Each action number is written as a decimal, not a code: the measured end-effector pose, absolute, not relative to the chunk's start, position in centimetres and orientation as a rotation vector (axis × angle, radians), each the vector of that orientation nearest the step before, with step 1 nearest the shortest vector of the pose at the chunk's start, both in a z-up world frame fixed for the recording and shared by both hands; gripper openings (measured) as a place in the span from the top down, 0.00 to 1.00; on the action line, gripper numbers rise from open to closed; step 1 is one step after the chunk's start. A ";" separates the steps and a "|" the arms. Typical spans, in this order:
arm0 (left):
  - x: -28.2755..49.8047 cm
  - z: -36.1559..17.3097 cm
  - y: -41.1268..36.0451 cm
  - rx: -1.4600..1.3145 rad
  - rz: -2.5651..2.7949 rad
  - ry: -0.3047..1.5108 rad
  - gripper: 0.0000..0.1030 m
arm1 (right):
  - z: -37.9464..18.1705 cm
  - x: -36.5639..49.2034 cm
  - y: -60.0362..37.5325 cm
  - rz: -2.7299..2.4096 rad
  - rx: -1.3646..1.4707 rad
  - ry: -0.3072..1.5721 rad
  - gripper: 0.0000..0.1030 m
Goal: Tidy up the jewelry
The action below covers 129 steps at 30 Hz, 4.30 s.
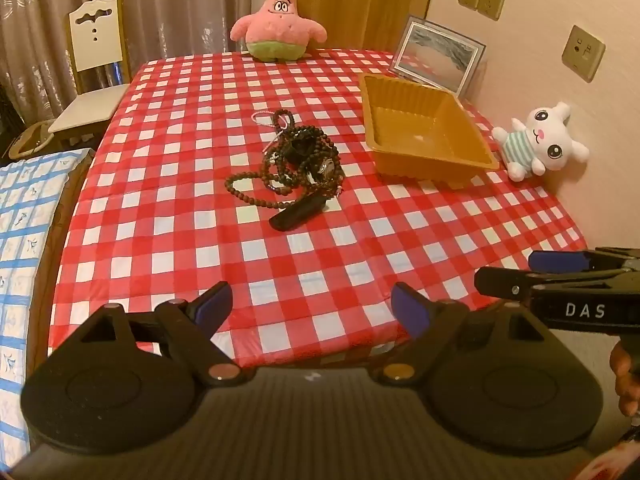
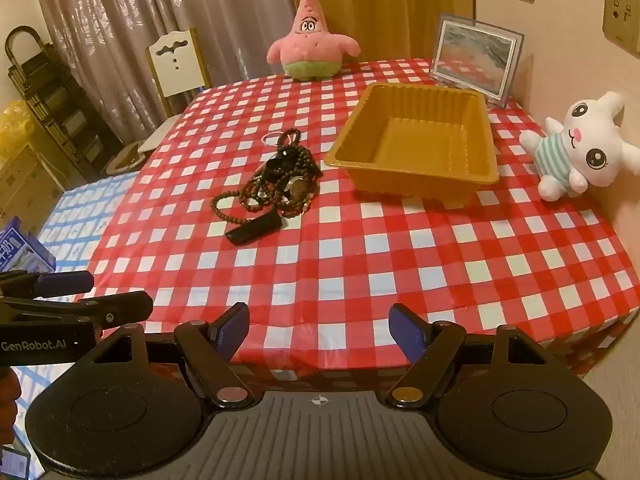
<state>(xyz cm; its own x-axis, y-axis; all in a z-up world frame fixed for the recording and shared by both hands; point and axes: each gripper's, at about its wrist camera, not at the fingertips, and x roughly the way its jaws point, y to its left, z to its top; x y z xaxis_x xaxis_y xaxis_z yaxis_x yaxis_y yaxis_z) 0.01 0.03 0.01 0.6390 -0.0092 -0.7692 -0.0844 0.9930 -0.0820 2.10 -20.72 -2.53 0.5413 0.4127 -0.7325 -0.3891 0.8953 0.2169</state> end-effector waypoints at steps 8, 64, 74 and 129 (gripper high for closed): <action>0.0 0.0 0.0 -0.111 0.044 0.874 0.17 | -2.4 2.1 -20.8 0.478 0.033 0.878 0.26; 0.6 0.4 0.8 -0.116 0.042 0.876 0.17 | -2.5 3.3 -19.8 0.477 0.027 0.883 0.26; 1.5 0.5 0.9 -0.117 0.042 0.875 0.17 | -2.4 3.3 -19.5 0.476 0.026 0.884 0.26; 12.9 -9.1 3.4 0.042 -0.025 0.773 0.21 | -10.9 13.8 -29.9 0.041 0.364 0.472 0.26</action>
